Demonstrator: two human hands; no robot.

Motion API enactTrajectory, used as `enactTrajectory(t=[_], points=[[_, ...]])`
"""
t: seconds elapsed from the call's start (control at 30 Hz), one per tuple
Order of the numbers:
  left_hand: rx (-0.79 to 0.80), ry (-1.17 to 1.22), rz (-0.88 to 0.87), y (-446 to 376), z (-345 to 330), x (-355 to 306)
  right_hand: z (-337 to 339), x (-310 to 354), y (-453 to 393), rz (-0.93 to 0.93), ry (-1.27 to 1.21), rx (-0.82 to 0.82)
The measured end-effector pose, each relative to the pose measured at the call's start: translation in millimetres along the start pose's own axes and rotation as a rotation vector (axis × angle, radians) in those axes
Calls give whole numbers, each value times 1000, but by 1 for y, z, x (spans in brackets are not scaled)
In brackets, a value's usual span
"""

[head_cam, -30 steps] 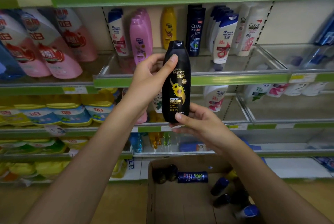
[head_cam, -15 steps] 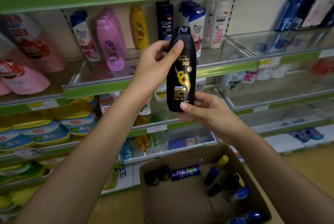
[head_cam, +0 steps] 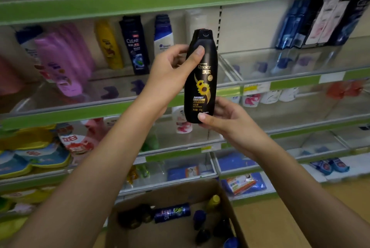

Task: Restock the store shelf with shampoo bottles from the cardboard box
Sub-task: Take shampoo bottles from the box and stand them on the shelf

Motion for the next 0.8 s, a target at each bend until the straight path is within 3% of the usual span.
enactTrajectory(t=[0.4,0.8], points=[[-164,-18,-8,-121,-92,-4,172,52,-59,-9,293,70],[-263,-109,58,-202,-108,47,239,38,-152,-28,557,96]])
Point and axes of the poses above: each hand's wrist, its own y-axis away from the middle knuckle, its own z-axis out of the back of the hand, x = y × z, the point moved 9 cm from there along -y, towards the middle knuckle, and after that the axes turned 10 degrees about x, right-handed, at the moved point
